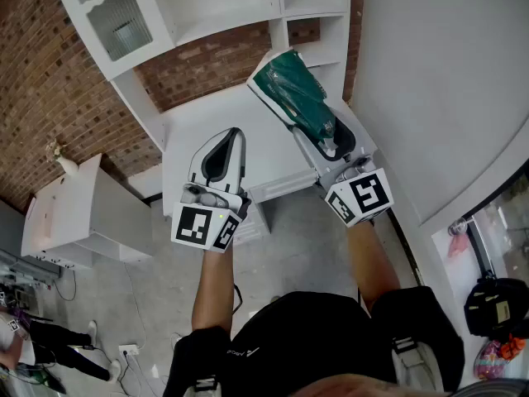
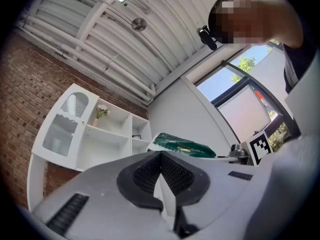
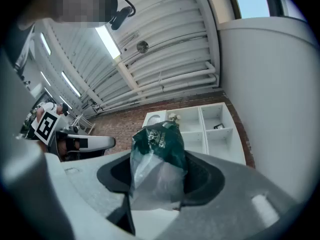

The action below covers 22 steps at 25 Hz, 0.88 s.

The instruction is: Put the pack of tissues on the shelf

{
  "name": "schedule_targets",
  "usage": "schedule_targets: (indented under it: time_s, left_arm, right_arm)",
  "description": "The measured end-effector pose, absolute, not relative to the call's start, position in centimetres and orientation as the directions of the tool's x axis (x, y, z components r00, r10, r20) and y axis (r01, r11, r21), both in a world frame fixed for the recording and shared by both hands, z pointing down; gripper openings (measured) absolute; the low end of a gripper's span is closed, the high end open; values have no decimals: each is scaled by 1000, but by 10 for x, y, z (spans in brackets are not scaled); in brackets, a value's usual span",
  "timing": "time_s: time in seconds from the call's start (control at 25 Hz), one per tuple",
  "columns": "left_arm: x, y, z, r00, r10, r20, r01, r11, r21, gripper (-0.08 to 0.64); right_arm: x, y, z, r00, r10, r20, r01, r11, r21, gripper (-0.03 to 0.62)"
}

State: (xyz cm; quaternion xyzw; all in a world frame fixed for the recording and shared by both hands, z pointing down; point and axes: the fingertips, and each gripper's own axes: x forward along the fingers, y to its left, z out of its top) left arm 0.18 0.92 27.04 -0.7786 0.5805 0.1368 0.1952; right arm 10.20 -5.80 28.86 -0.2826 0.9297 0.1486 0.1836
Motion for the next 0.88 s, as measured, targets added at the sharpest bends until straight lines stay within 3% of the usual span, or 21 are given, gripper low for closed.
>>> schedule_targets:
  time_s: [0.88]
  left_arm:
    - [23,-35,260,252,-858,-448,-967,-208,-145,-3]
  right_arm:
    - [126,-113,269,-780,-430,-455,-536,834,132,247]
